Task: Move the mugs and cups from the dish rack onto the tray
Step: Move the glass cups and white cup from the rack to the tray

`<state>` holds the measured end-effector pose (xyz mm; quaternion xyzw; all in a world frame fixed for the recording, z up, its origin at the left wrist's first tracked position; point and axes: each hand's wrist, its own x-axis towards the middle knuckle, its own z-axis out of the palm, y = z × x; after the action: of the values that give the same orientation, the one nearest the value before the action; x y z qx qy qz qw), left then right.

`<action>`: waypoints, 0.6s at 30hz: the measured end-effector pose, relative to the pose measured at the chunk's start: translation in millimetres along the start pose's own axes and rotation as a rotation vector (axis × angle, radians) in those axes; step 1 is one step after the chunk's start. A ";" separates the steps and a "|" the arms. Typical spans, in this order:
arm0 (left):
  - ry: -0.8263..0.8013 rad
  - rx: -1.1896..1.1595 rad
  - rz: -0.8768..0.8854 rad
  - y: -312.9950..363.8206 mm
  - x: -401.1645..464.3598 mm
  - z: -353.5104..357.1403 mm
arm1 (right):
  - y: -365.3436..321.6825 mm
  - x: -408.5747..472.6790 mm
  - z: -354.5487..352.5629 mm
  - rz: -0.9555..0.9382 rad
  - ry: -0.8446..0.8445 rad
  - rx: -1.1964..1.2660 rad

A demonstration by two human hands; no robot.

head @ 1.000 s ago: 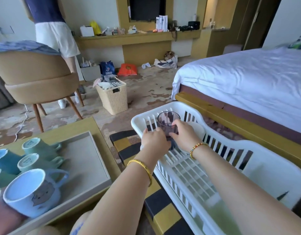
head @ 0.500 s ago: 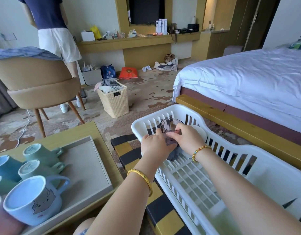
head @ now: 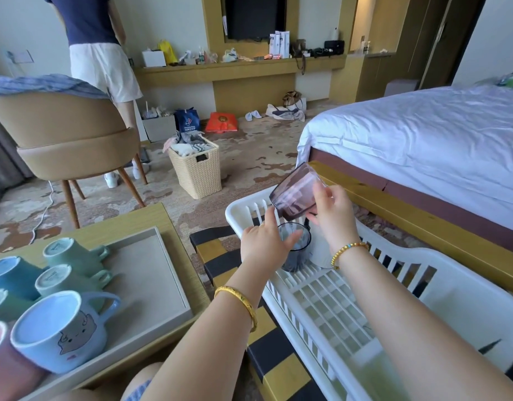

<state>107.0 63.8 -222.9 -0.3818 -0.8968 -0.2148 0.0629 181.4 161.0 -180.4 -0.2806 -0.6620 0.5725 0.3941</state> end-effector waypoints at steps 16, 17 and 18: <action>0.289 -0.957 -0.228 -89.7 -37.9 -106.6 | -39.3 -56.3 114.6 0.656 -0.536 0.564; 0.310 -0.905 -0.249 -102.2 -40.0 -113.9 | -40.3 -62.0 127.2 0.649 -0.572 0.515; 0.326 -0.852 -0.278 -115.2 -42.4 -120.9 | -41.3 -68.8 139.9 0.644 -0.605 0.465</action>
<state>48.5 -87.4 -164.7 -0.2111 -0.7499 -0.6268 0.0115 103.3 21.5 -158.5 -0.1969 -0.4813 0.8532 0.0398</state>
